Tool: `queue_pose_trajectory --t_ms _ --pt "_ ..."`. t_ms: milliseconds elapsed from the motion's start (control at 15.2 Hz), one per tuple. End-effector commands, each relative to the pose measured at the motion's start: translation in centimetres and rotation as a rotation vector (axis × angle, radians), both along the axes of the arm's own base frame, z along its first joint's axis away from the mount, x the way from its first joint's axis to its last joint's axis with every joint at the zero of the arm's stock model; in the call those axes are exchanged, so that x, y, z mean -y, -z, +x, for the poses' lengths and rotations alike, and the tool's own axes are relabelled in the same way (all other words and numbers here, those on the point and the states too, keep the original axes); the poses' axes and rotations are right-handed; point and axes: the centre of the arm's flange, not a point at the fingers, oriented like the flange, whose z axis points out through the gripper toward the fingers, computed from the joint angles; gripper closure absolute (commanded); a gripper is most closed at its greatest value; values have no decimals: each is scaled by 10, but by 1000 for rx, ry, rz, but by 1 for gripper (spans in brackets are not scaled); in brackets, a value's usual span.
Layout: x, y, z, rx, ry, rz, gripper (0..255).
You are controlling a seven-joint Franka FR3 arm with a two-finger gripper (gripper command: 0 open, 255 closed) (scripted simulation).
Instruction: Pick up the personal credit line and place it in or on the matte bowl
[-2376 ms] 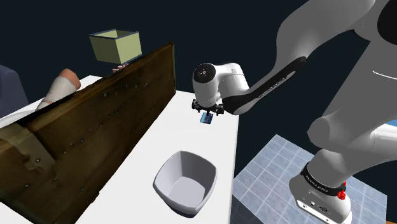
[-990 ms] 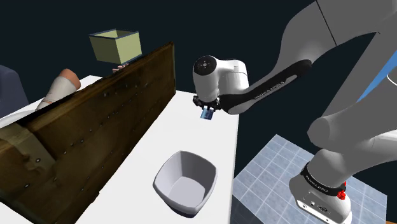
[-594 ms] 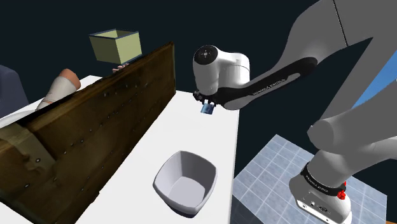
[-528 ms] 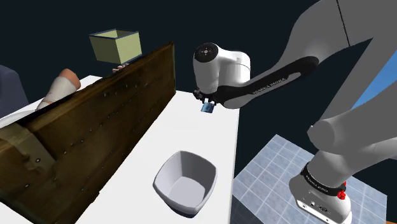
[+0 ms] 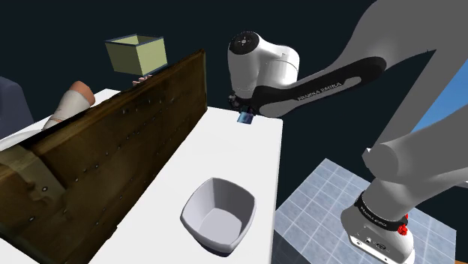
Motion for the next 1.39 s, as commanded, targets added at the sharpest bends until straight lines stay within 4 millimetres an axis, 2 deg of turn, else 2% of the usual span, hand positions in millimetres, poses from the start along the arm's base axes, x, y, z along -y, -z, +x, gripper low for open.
queue_pose_trajectory --t_ms 0,858,1320 --pt "0 -11 0 0 0 0 255" --pt "0 -77 0 0 0 0 255" --pt "-75 -81 -53 0 0 0 255"
